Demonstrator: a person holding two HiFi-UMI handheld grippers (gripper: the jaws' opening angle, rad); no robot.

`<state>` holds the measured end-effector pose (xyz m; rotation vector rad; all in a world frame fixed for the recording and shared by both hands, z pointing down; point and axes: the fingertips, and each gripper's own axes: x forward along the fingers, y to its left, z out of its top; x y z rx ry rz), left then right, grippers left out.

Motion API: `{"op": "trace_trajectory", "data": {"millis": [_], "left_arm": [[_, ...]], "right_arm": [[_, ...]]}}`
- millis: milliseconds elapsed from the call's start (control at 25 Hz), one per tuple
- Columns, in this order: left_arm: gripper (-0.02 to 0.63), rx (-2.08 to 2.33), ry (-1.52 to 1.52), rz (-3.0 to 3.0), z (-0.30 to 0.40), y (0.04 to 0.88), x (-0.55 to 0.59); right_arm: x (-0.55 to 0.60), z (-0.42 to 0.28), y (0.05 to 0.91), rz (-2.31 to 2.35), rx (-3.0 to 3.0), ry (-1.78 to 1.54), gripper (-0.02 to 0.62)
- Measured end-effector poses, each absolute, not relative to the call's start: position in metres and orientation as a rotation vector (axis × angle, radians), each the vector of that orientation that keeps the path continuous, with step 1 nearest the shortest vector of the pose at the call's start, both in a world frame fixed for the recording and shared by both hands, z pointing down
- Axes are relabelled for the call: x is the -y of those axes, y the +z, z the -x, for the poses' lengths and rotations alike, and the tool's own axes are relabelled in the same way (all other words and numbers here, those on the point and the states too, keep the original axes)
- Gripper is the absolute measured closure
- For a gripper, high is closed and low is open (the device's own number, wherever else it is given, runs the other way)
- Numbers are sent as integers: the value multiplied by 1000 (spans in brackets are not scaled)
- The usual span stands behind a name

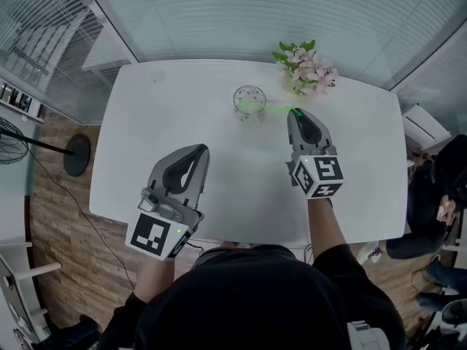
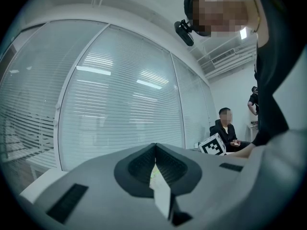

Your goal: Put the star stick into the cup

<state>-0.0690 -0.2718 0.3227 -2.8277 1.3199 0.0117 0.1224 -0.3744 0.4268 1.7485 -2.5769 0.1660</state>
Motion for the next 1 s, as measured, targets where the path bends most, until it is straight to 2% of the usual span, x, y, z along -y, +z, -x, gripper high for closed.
{"op": "trace_trajectory", "data": {"millis": [280,600,1000], "left_arm": [[592,-1307,11,2835,65,325,271],[592,-1287,30,2837,61,321,269],[592,-1247,45,2847,50,319,272]], "right_arm": [[374,-127,431,-1762,2561,173,547],[366,-130,423,-1753,2586,180,492],[348,-139,392,-1787,2638,118,482]]}}
